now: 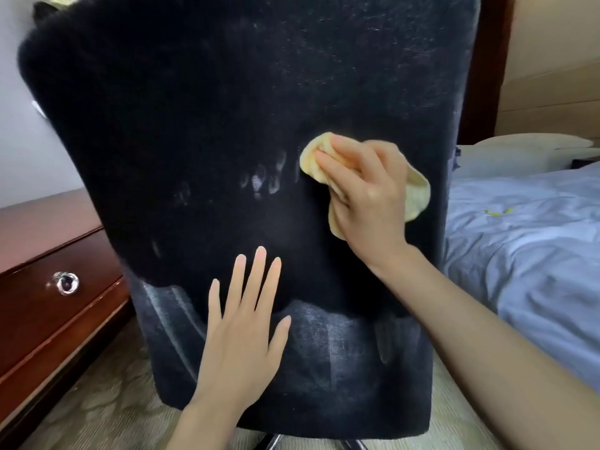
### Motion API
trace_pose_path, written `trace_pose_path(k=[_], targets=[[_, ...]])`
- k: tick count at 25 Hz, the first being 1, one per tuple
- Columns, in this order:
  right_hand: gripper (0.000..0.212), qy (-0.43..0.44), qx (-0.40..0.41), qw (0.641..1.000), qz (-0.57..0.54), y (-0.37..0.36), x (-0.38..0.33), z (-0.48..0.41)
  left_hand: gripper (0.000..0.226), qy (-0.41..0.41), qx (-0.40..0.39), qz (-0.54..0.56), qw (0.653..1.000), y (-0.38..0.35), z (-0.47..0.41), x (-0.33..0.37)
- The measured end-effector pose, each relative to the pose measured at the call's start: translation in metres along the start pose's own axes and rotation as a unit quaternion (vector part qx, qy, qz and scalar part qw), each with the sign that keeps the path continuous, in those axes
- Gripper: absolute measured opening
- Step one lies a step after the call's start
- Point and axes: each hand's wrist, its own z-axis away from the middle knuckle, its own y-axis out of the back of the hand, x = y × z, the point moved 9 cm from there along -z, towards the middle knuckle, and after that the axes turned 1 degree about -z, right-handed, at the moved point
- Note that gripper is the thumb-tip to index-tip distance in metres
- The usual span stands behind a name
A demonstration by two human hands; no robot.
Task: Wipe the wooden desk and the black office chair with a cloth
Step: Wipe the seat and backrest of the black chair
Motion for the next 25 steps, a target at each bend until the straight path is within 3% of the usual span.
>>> trace_pose_path(k=[4, 8, 11, 19, 25], targets=[[0.020, 0.083, -0.006, 0.995, -0.046, -0.050, -0.058, -0.029, 0.069, 0.058, -0.005, 0.008, 0.998, -0.002, 0.010, -0.024], [0.021, 0.199, -0.149, 0.968, -0.015, -0.100, -0.116, 0.008, 0.072, 0.105, -0.019, 0.018, 0.994, -0.006, 0.015, -0.037], [0.030, 0.202, -0.185, 0.961, -0.032, -0.094, -0.106, 0.027, 0.074, 0.145, -0.028, 0.044, 0.988, -0.013, 0.026, -0.055], [0.030, 0.064, -0.095, 0.993, 0.029, -0.007, 0.014, 0.023, 0.080, 0.218, -0.021, 0.073, 0.973, -0.022, 0.052, -0.091], [0.031, -0.165, -0.011, 0.986, 0.027, 0.013, 0.055, 0.030, 0.080, 0.233, -0.031, 0.055, 0.970, -0.017, 0.065, -0.104]])
